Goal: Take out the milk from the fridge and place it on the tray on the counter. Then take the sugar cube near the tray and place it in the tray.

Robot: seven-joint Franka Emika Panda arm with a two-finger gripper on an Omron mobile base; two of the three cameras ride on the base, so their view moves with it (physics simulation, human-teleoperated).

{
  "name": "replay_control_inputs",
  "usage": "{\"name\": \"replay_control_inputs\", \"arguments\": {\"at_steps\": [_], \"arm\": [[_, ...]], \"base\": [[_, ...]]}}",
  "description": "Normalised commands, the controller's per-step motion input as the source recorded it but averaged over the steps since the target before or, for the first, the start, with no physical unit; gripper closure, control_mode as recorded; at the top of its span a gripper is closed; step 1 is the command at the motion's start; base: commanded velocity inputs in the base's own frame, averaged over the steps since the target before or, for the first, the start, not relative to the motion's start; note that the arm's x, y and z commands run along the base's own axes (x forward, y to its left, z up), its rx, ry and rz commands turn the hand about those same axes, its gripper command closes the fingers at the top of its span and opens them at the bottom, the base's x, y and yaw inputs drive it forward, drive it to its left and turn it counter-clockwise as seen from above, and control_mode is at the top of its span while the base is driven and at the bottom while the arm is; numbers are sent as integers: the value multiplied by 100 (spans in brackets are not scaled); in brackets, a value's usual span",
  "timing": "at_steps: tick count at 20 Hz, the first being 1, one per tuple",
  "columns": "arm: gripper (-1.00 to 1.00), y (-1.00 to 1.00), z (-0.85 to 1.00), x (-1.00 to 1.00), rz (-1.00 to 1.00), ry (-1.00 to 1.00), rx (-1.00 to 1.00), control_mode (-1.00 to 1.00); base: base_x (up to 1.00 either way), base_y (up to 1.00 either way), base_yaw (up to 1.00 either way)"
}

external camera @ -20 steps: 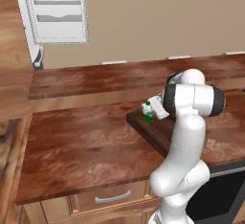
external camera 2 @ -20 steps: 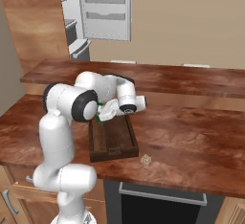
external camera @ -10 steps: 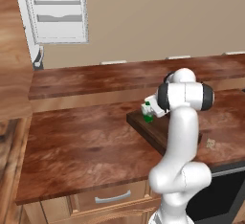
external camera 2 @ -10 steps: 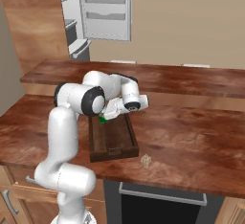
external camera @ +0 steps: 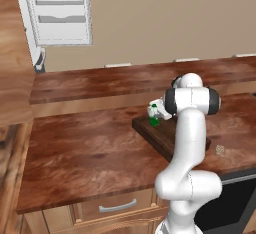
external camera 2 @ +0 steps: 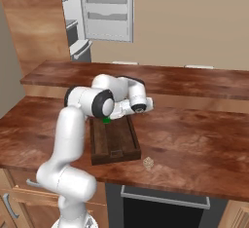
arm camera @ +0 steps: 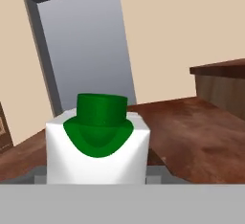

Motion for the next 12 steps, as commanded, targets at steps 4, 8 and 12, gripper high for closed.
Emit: {"name": "replay_control_inputs", "arguments": {"at_steps": [4, 8, 12], "arm": [[100, 0, -42, 20, 7, 1, 11, -100], [-100, 4, -43, 8, 6, 0, 1, -100], [-100, 4, -27, 0, 8, -5, 0, -100]], "base": [[0, 0, 0], [0, 0, 0], [0, 0, 0]]}}
